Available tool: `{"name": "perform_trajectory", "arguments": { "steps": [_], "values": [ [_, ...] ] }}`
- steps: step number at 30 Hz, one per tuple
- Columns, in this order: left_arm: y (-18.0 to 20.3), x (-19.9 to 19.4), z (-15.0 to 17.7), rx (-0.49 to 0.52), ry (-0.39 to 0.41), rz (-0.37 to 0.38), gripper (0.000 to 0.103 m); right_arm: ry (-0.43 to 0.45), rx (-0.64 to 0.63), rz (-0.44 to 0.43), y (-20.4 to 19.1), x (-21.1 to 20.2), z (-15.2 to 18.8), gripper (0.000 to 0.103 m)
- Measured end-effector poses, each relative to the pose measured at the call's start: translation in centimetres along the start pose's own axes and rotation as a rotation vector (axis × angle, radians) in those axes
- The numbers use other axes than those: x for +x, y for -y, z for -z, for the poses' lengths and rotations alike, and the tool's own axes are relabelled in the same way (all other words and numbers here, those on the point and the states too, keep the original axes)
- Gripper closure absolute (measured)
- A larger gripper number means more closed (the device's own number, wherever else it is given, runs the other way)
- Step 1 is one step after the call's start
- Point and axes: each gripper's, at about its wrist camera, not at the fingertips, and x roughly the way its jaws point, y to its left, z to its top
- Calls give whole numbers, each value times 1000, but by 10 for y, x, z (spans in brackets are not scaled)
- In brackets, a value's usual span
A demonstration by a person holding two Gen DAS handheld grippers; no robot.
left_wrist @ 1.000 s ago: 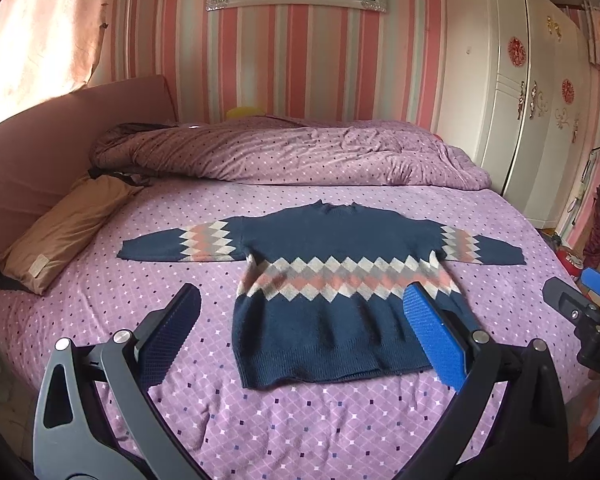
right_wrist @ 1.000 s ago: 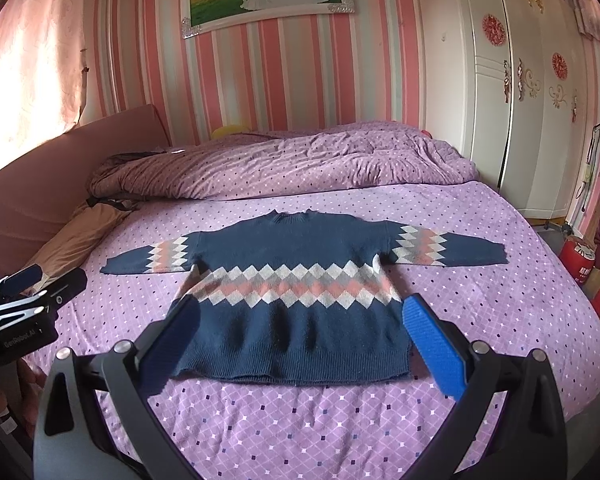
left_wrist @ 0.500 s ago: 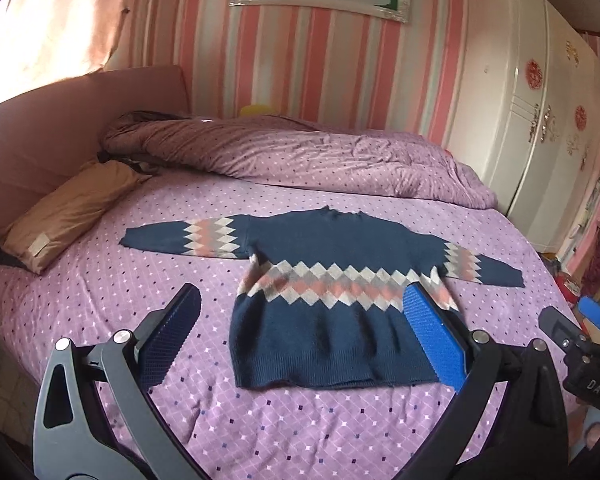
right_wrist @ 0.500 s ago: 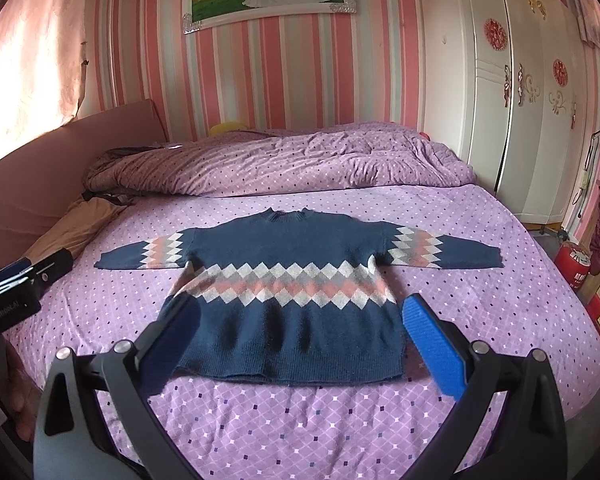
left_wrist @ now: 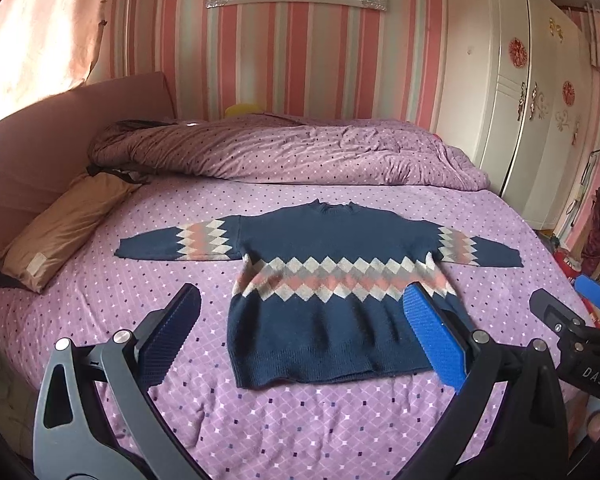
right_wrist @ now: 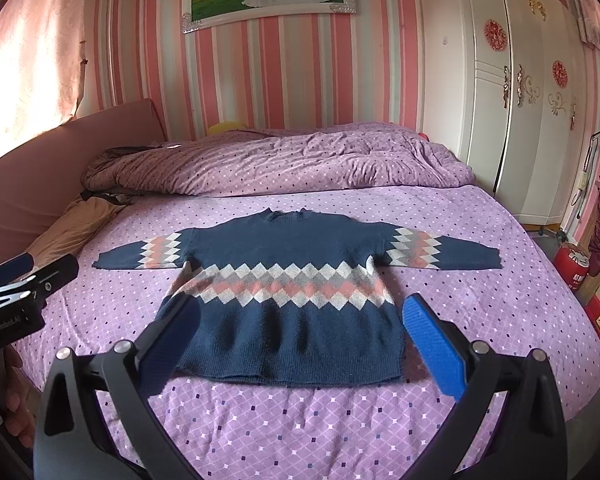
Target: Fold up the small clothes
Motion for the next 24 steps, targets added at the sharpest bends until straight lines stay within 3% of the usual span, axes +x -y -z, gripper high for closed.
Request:
{"name": "perform_trajectory", "arguments": {
  "steps": [24],
  "values": [
    [4,10,0,10,1,-22,3,-19,1,22,9,12,1,2]
  ]
}}
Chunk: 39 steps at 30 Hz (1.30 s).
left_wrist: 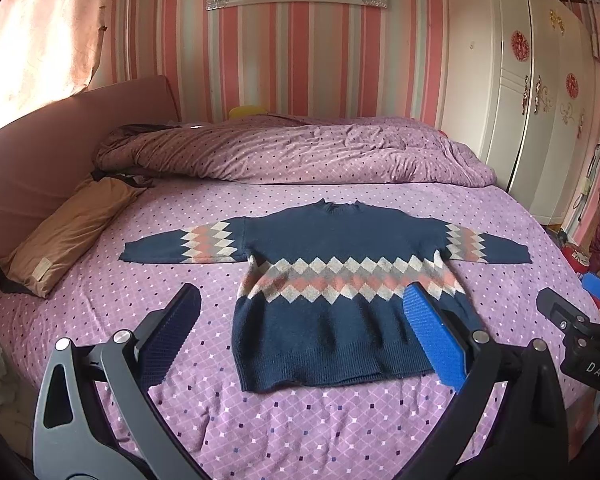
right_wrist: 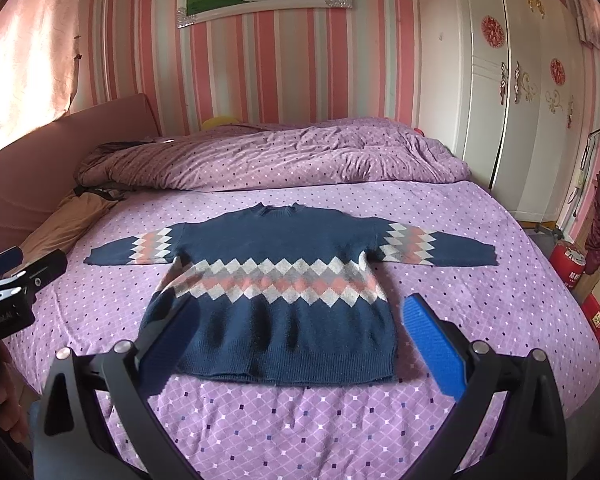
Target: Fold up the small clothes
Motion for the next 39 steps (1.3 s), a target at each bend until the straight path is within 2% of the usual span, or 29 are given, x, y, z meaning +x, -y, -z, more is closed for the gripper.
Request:
{"name": "perform_trajectory", "arguments": {
  "steps": [26,33,39],
  "values": [
    [15,26,7,6,-26,-9,3,-23,22,37,22,23,-3,2],
    [28,48,3,17,-20,-1,3,9,12,63,46,42,-18,2],
    [47,73,-1,26,-36,1,3,34,-3,126,92,73,-39,1]
  ]
}}
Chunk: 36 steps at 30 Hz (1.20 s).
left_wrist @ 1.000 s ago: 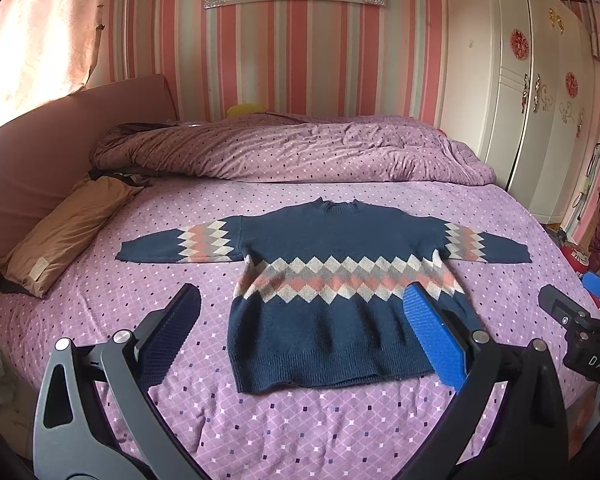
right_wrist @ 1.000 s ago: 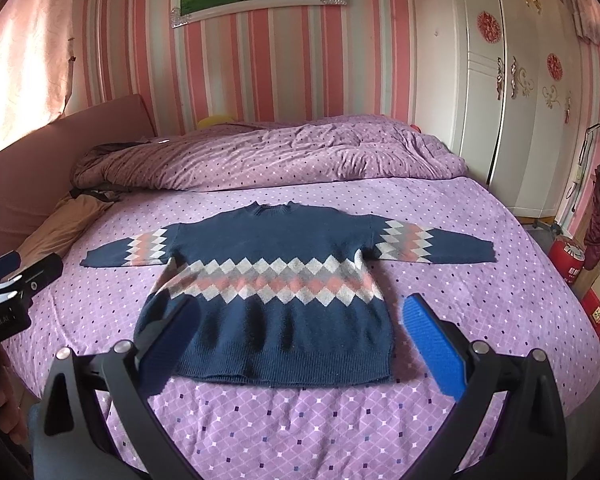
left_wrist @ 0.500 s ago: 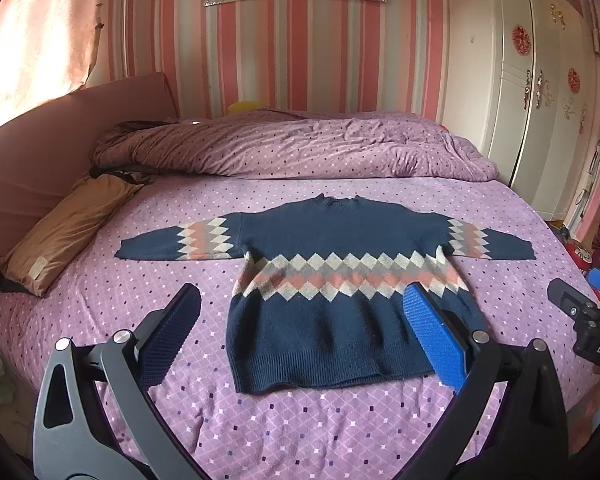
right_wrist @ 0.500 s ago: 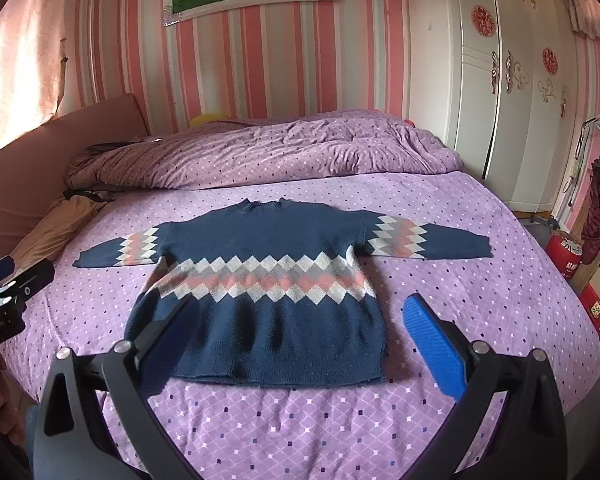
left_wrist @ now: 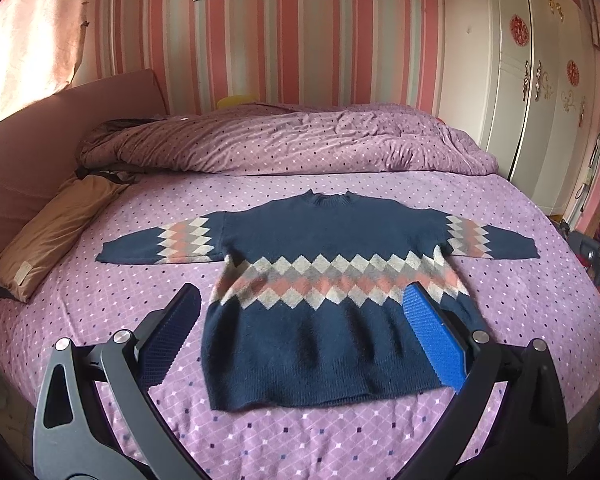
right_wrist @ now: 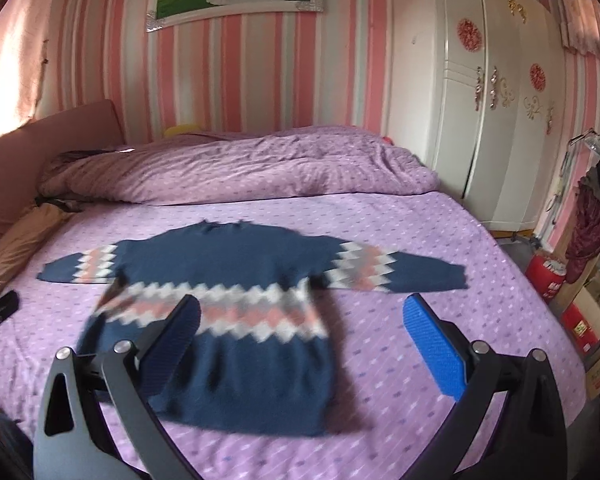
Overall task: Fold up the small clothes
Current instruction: 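Reach the right gripper to a sleeve cuff and close on it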
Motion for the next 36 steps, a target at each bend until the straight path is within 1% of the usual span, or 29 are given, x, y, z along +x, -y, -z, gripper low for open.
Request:
{"name": "perform_trajectory", "arguments": {
  "steps": [1,5,9,11,14,16,19,21,22,23,24,25,26,27,28,29,31,33,35,36],
  "values": [
    [4,5,-1,3,-2,-2,3,0,0,12,9,8,-3,1],
    [16,22,-1,8,-4,-10,3,3,5,71,66,48,-14,1],
    [29,43,0,21,6,-52,3,-45,39,137,131,96,-22,1],
    [35,56,2,32,10,-77,3,-52,43,167,162,118,-25,1],
    [44,76,6,38,22,-99,3,-84,36,217,199,154,-24,2],
    [54,94,12,58,38,-118,3,-128,48,237,222,185,-19,2],
    [67,120,17,79,22,-116,3,-155,84,237,250,221,-9,2],
    [74,137,19,71,-4,-103,3,-149,129,197,269,246,-2,2],
    [78,145,20,62,-14,-92,3,-165,162,175,276,260,3,2],
    [82,151,20,62,-18,-93,3,-188,222,142,288,277,8,2],
    [85,154,21,64,-18,-93,3,-210,268,124,297,291,15,3],
    [89,158,21,62,-12,-94,3,-234,307,104,305,304,20,10],
    [91,160,22,59,-4,-96,3,-269,348,94,314,321,26,14],
    [93,162,23,56,2,-98,3,-305,383,87,322,337,32,21],
    [94,165,25,49,2,-102,3,-320,401,82,326,346,36,24],
    [95,169,27,42,-7,-101,3,-346,421,86,332,359,42,24],
    [96,176,30,34,-21,-96,3,-386,449,126,342,378,51,25],
    [98,181,34,48,-29,-99,3,-392,525,120,359,388,59,25],
    [100,184,35,56,-27,-105,3,-403,584,120,370,398,68,30],
    [100,186,36,58,-26,-107,3,-403,602,109,374,400,71,37]
  ]
}}
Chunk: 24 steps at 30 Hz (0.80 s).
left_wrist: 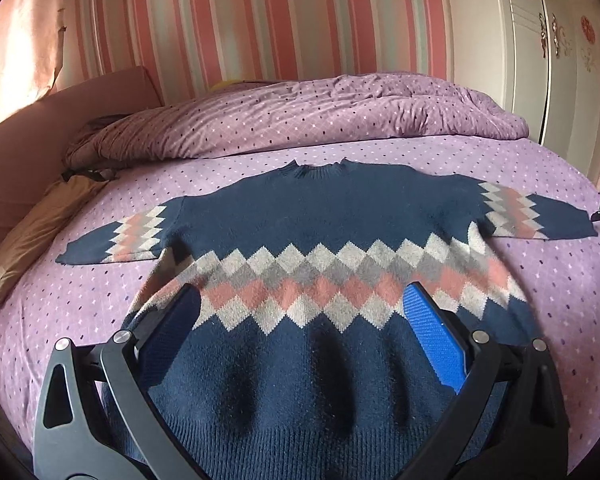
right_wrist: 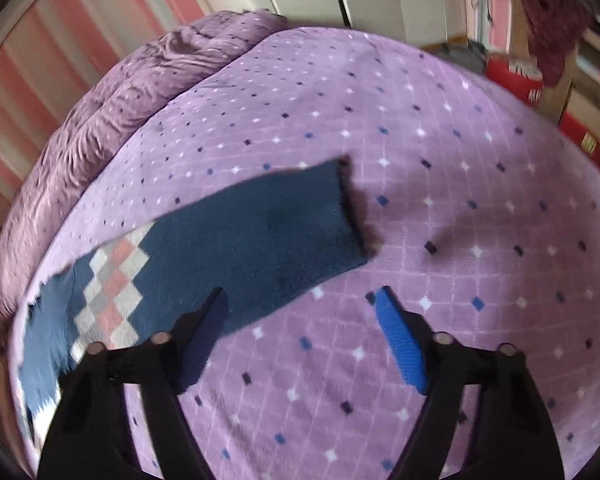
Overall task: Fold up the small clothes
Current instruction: 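Reach the right gripper to a sleeve cuff and close on it, then lift the cuff with the right gripper, lay it across the body, open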
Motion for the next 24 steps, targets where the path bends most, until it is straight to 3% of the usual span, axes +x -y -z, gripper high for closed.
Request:
{"name": "perform_trajectory", "arguments": {
  "steps": [3,12,14,16,18,24],
  "values": [
    [0,5,2,1,-7,-5,3,-31,40,-17,9,15,-2,46],
    [9,7,9,43,-8,-19,3,-22,150,-37,21,43,-6,46],
    [10,7,10,50,-6,-21,3,-6,155,-25,21,46,-9,57],
    [10,7,11,53,-8,-24,3,-3,148,6,21,48,-12,84],
    [9,7,11,52,-7,-25,3,7,151,14,24,47,-14,92],
    [3,5,10,45,-5,-30,3,79,47,26,3,23,-19,95]
  ]
}}
